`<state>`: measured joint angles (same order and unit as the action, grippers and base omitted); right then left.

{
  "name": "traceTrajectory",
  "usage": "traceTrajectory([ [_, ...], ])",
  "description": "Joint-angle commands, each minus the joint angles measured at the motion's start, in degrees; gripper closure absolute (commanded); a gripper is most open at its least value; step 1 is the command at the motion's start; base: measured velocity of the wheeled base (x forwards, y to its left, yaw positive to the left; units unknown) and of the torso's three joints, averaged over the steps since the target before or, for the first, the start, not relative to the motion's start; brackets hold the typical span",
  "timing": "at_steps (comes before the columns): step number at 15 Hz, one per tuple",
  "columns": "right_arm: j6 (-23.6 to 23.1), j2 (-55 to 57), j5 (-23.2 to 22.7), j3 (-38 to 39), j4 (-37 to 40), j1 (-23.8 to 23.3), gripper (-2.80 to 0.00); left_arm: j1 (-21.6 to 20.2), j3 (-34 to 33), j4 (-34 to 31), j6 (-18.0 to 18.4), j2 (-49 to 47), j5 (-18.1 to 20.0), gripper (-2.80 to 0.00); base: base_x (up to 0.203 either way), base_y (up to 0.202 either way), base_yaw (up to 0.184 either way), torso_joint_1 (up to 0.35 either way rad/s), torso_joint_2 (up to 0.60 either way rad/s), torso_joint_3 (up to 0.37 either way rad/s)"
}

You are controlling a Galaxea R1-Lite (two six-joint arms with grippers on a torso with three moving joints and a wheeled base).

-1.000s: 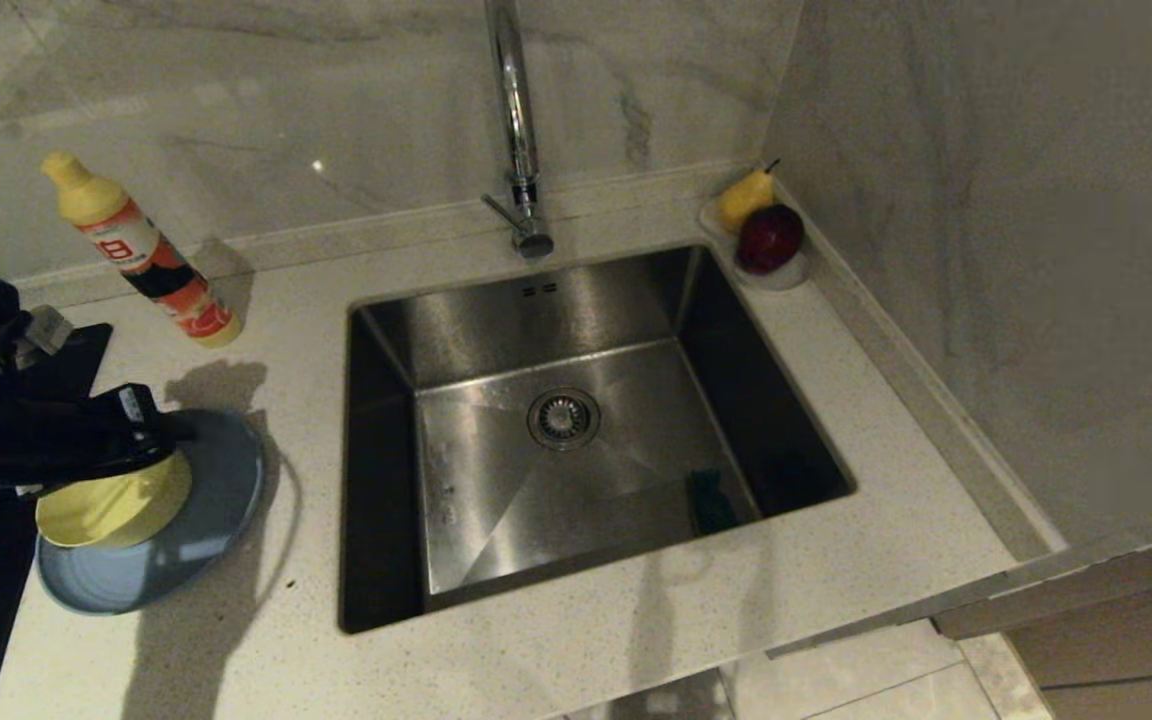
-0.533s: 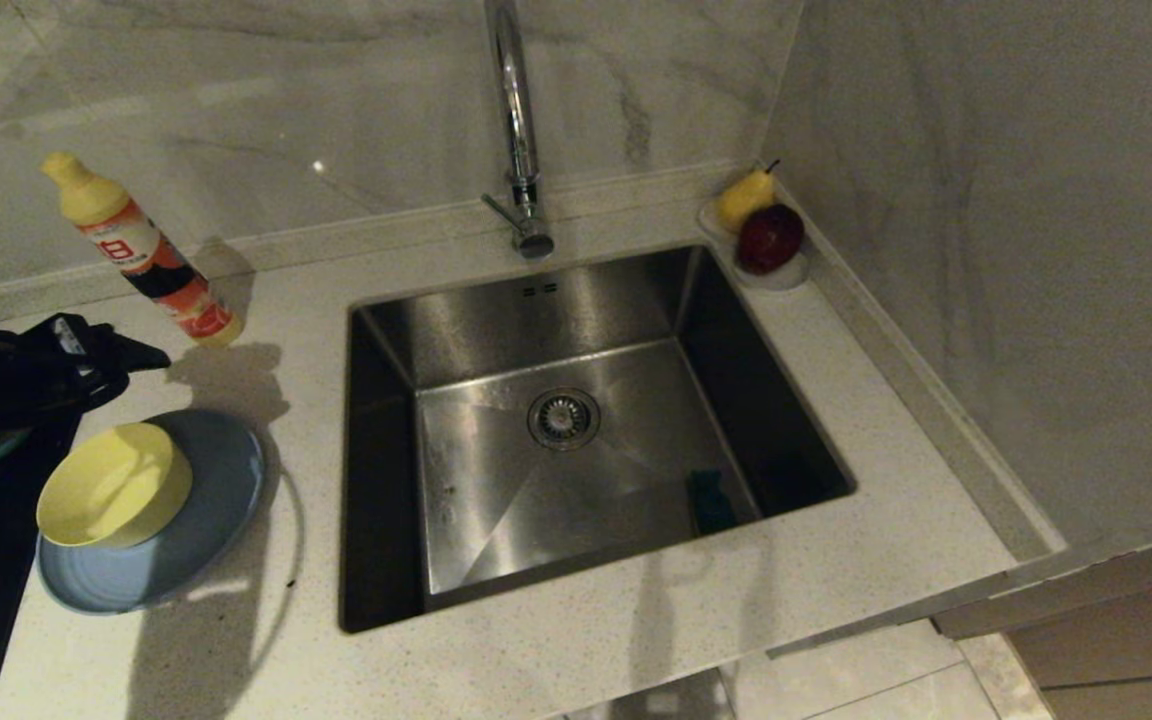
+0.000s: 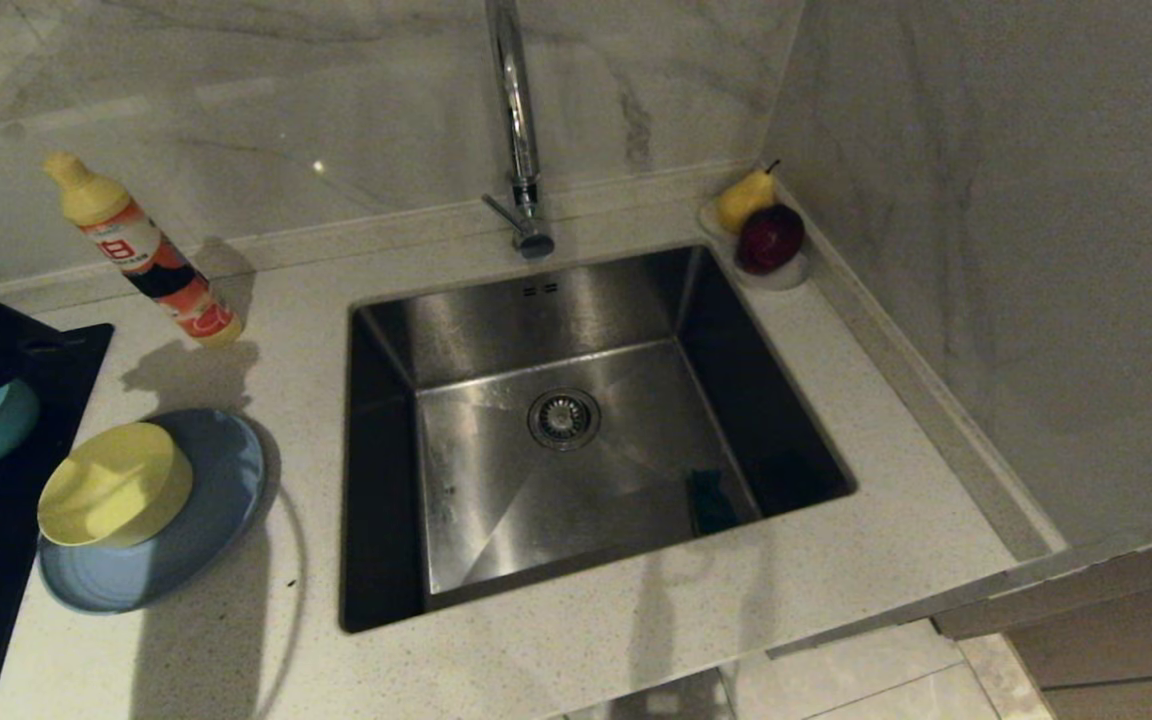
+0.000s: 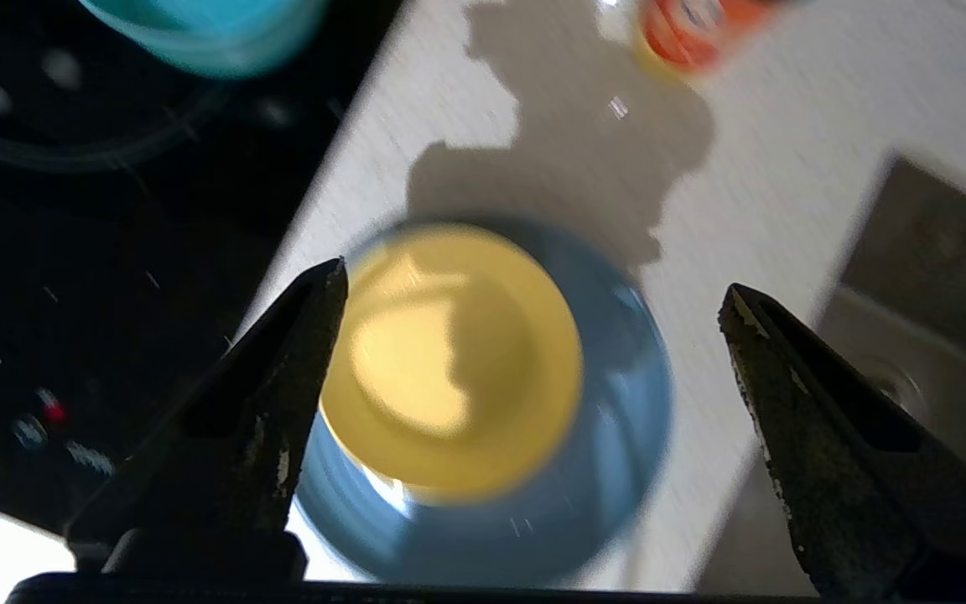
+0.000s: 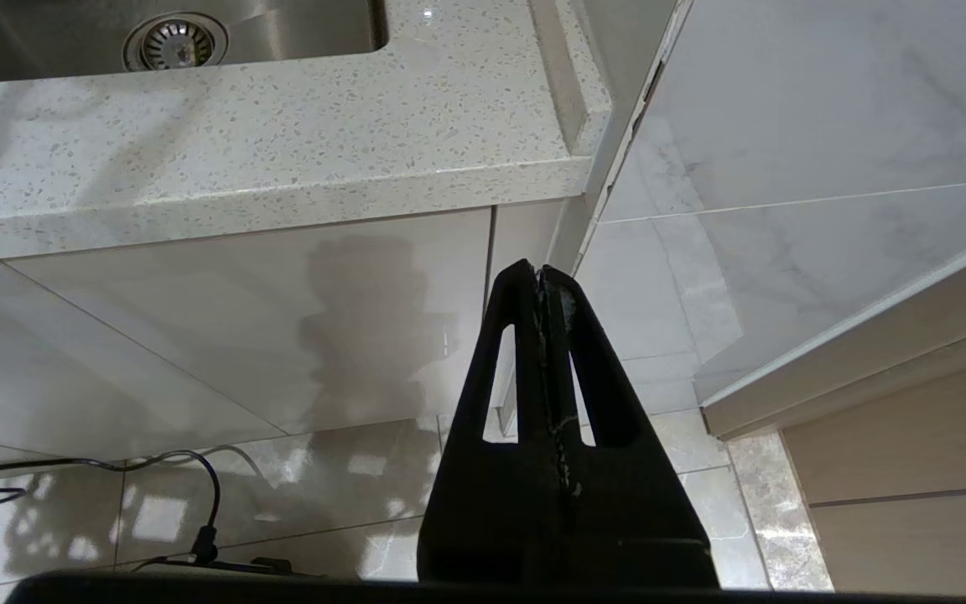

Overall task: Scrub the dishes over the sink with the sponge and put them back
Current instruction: Place the bowl on the plate, then place the bowl on the bowl

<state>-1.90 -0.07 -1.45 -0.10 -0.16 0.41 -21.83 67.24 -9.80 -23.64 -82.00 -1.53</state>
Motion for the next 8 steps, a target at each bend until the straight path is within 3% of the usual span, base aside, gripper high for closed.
traceTrajectory([
  [1, -0.03, -0.10, -0.04, 0.01, -0.02, 0.02, 0.00, -2.36, 1.28, 1.24, 0.20, -4.27, 0.08, -2.80, 0.000, 0.000, 0.000, 0.000, 0.00, 0.000],
  [5, -0.03, -0.10, -0.04, 0.01, -0.02, 0.02, 0.00, -2.69, 5.95, 1.29, -0.28, -7.98, 0.37, -2.80, 0.000, 0.000, 0.000, 0.000, 0.00, 0.000],
  [6, -0.03, -0.10, -0.04, 0.01, -0.02, 0.02, 0.00, -2.72, 6.53, 1.51, 0.22, -8.61, 0.24, 0.00, 0.000, 0.000, 0.000, 0.000, 0.00, 0.000],
  [8, -0.03, -0.10, 0.03, 0.01, -0.02, 0.02, 0.00, -4.63, 8.63, 0.91, 0.34, -9.73, 0.81, 0.00, 0.000, 0.000, 0.000, 0.000, 0.00, 0.000],
])
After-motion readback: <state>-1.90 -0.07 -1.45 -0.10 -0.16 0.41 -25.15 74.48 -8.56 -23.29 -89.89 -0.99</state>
